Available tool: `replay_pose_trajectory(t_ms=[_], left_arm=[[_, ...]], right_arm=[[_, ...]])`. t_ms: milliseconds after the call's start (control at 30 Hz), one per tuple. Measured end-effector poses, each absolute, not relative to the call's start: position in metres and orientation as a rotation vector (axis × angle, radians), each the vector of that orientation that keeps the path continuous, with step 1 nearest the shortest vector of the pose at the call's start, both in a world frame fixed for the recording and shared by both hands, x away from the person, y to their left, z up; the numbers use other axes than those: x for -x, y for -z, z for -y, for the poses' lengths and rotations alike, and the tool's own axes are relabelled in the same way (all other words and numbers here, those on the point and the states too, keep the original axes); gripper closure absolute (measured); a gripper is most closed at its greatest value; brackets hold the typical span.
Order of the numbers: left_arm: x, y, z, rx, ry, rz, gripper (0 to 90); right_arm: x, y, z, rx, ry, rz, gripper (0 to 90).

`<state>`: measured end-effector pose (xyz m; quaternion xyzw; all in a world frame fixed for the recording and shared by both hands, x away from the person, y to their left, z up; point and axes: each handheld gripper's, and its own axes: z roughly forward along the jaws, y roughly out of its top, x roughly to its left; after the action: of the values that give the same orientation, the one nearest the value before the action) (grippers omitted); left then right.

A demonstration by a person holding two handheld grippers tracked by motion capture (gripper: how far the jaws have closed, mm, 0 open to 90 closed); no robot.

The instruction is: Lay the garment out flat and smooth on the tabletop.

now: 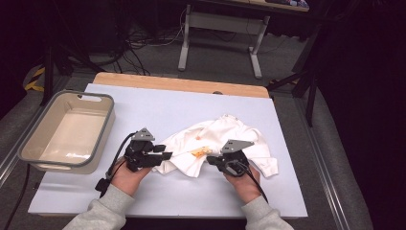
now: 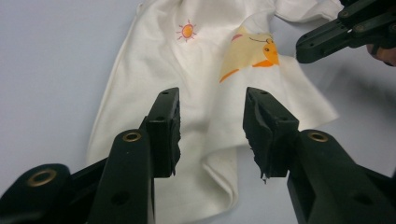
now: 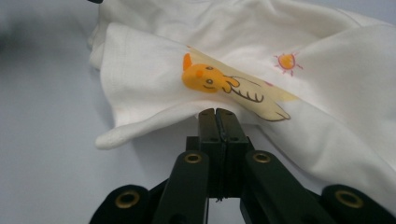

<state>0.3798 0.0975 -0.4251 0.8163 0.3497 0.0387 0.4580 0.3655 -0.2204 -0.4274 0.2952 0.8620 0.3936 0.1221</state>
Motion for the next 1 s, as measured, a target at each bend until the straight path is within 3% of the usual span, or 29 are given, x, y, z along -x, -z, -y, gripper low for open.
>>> replay_pose_trajectory(t_ms=[533, 1000], left_arm=[[-0.383, 0.424, -0.082, -2.031, -0.076, -0.814, 56.1], [-0.384, 0.426, -0.086, -2.052, -0.096, -0.808, 54.6]], right_arm=[[-0.318, 0.419, 0.292, -1.014, -1.13, -2.413, 90.0], [-0.303, 0.424, 0.347, -1.209, -1.042, -2.329, 90.0]])
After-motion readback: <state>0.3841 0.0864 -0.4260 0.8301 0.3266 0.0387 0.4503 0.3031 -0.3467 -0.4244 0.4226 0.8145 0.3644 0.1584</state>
